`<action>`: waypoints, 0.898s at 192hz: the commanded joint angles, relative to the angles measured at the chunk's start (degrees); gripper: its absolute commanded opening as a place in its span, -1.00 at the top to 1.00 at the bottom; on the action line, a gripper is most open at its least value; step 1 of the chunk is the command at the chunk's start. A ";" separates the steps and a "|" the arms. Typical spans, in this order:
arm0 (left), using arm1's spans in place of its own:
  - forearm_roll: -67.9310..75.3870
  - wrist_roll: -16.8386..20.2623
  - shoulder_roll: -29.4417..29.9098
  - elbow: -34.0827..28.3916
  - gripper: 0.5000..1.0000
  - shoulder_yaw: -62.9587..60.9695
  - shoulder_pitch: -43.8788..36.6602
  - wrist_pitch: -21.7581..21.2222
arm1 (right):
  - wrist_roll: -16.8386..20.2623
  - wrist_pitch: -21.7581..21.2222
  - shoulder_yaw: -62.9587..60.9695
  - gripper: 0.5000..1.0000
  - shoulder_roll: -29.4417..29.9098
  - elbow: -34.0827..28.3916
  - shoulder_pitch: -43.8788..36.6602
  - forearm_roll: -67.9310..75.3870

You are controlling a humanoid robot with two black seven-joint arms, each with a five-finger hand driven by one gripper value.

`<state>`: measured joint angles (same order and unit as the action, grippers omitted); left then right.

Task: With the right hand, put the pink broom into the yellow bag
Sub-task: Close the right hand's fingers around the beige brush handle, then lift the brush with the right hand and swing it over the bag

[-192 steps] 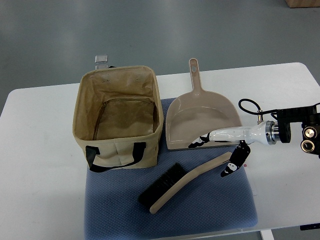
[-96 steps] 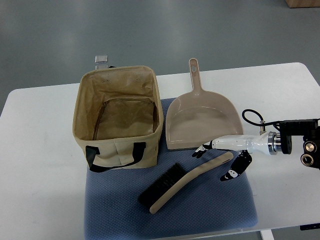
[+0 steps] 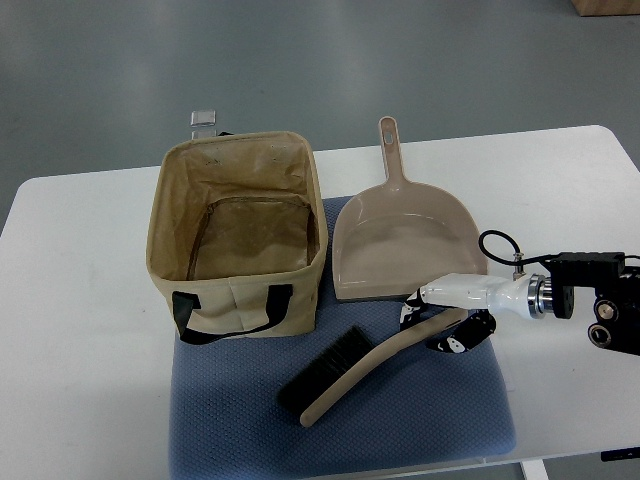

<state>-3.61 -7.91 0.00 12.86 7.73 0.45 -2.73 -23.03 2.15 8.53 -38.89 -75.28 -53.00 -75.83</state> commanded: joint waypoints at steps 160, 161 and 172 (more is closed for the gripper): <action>0.10 0.00 0.00 0.15 -1.00 -0.08 -0.01 0.09 | 0.09 -5.93 -12.39 1.00 -19.47 -12.26 -5.80 2.88; 0.10 0.00 0.00 0.15 -1.00 -0.08 -0.01 0.09 | 0.09 -5.93 -12.40 1.00 -19.47 -12.26 -5.80 2.88; 0.10 0.00 0.00 0.15 -1.00 -0.08 0.08 0.09 | 0.09 -7.95 -15.29 1.00 -21.32 -12.61 -5.80 4.99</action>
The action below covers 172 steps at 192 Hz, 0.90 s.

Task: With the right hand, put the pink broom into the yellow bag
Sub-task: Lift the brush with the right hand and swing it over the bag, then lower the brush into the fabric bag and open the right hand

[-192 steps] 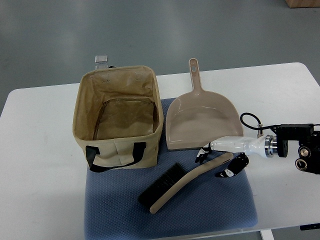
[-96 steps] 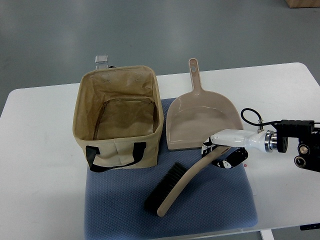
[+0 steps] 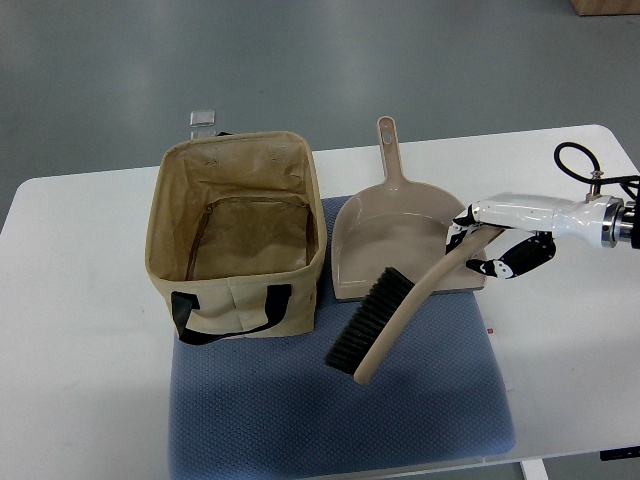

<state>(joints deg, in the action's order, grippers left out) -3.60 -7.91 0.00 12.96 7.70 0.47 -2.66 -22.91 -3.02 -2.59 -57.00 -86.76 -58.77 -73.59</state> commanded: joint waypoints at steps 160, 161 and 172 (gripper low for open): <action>0.08 0.00 0.00 0.40 -1.00 -0.05 0.15 0.11 | 9.02 -14.38 -6.82 1.00 28.70 28.75 -19.72 9.61; 0.08 0.00 0.00 0.40 -1.00 -0.05 0.15 0.11 | 9.02 -14.38 -6.82 1.00 28.70 28.75 -19.72 9.61; 0.08 0.00 0.00 0.40 -1.00 0.04 0.15 0.11 | 8.94 -14.38 -5.33 1.00 33.44 32.35 -19.90 8.21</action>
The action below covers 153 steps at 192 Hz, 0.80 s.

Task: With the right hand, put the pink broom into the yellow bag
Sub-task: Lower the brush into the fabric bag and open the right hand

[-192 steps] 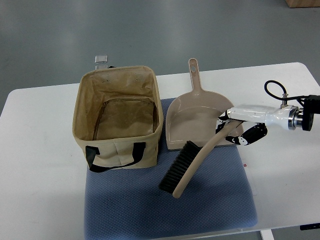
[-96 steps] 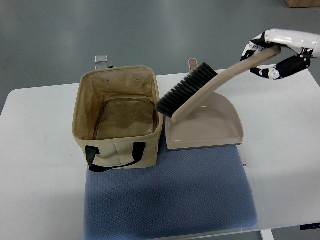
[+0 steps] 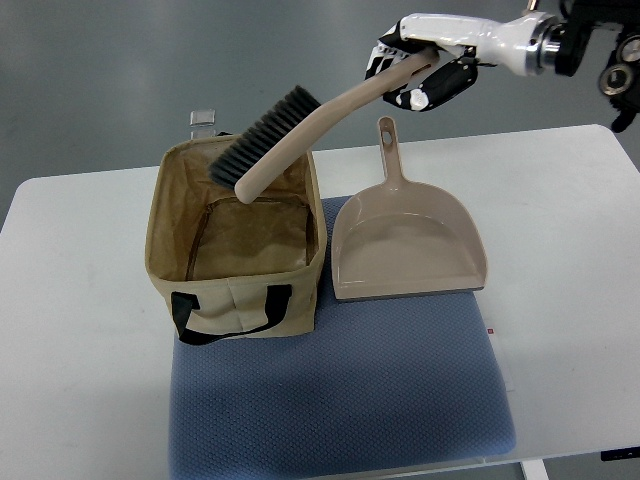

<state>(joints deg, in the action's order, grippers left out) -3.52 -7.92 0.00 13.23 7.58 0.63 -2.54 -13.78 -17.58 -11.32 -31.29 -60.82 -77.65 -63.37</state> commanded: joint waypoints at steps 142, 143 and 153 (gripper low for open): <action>0.00 0.01 0.00 0.13 -1.00 0.06 -0.01 -0.01 | -0.55 1.49 8.07 -0.73 23.21 18.01 -1.01 -12.31; 0.00 0.01 0.00 0.13 -1.00 0.06 -0.01 -0.01 | -0.55 1.49 7.98 -0.73 23.12 18.01 -1.01 -12.31; 0.00 0.01 0.00 0.04 -1.00 0.06 -0.01 -0.01 | -0.46 1.49 7.19 -0.73 22.59 17.84 -1.71 -12.22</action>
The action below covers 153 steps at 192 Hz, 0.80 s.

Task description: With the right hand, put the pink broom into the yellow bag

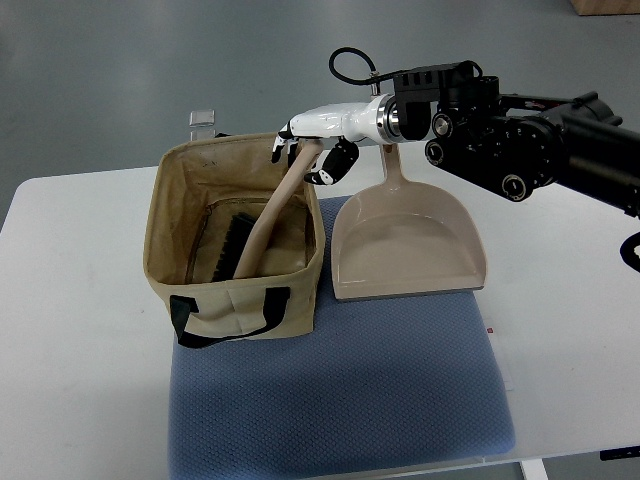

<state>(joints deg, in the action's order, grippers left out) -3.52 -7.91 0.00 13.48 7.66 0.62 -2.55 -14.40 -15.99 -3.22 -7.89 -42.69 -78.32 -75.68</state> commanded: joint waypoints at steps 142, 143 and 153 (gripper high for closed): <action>0.00 -0.09 0.00 0.14 -1.00 -0.02 0.00 0.00 | -0.28 0.52 -44.67 -0.73 -18.47 0.42 19.51 58.70; 0.00 -0.09 0.00 0.14 -1.00 -0.02 0.00 0.00 | -0.28 0.52 -44.68 -0.73 -18.47 0.42 19.52 58.72; 0.00 -0.09 0.00 0.14 -1.00 -0.02 0.00 0.00 | -0.28 0.52 -47.14 -0.73 -18.21 0.42 23.56 65.12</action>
<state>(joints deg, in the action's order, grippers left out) -3.52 -7.91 0.00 13.57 7.65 0.63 -2.55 -14.58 -15.50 -44.49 -26.71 -42.30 -62.56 -24.30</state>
